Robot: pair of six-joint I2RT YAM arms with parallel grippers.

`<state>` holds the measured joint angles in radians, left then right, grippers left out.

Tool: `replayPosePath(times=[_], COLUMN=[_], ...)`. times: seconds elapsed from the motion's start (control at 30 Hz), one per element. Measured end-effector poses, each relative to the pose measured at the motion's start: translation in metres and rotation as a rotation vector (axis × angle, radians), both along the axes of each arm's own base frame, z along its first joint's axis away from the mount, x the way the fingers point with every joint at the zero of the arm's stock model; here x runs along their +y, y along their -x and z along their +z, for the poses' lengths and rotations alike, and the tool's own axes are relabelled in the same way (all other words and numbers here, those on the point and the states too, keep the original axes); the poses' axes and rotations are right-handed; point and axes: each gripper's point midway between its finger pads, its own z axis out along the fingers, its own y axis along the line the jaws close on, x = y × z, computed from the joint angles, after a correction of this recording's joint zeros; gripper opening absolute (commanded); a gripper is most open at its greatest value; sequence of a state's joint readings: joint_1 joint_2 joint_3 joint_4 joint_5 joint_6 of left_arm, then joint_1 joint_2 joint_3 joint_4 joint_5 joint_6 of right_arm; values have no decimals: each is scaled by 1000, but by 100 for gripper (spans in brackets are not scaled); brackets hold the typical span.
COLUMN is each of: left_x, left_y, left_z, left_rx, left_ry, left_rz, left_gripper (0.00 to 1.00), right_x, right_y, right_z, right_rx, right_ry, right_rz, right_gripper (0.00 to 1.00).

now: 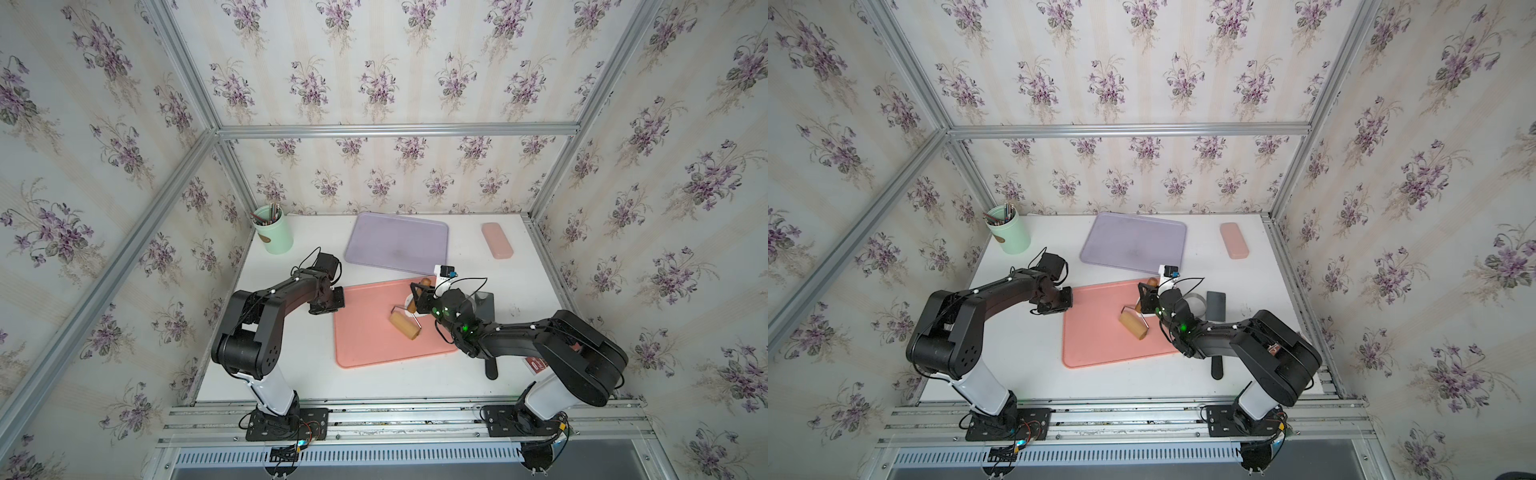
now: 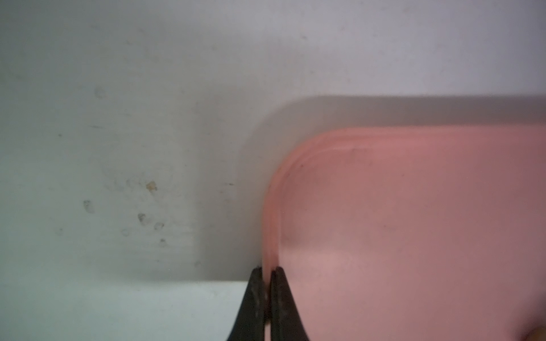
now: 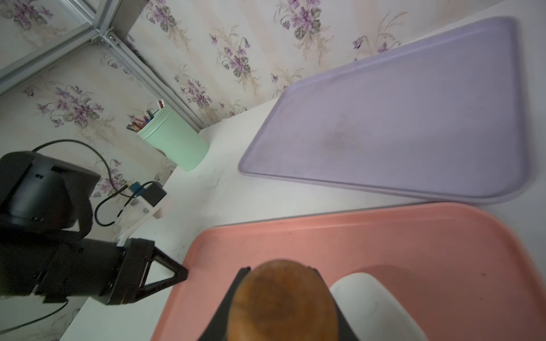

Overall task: Roll out the dumpling wrappers from the dough
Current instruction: Flatten out the dough on the work surface.

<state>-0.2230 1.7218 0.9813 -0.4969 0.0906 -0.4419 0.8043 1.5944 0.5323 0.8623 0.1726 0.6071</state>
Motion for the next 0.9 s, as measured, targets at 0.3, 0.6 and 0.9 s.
replayPosePath(times=[0.3, 0.6, 0.9], left_x=[0, 0, 0], left_y=[0, -1, -2], left_z=[0, 0, 1], left_rx=[-4, 2, 3], left_ry=[-1, -1, -4], left_rz=[0, 0, 0], left_gripper=[0, 0, 0], right_x=[-15, -72, -106], right_y=[-7, -54, -82], right_z=[52, 39, 9], right_rx=[-31, -38, -46], right_ry=[-53, 40, 42], right_rz=[-12, -170, -275], right_gripper=[0, 0, 0])
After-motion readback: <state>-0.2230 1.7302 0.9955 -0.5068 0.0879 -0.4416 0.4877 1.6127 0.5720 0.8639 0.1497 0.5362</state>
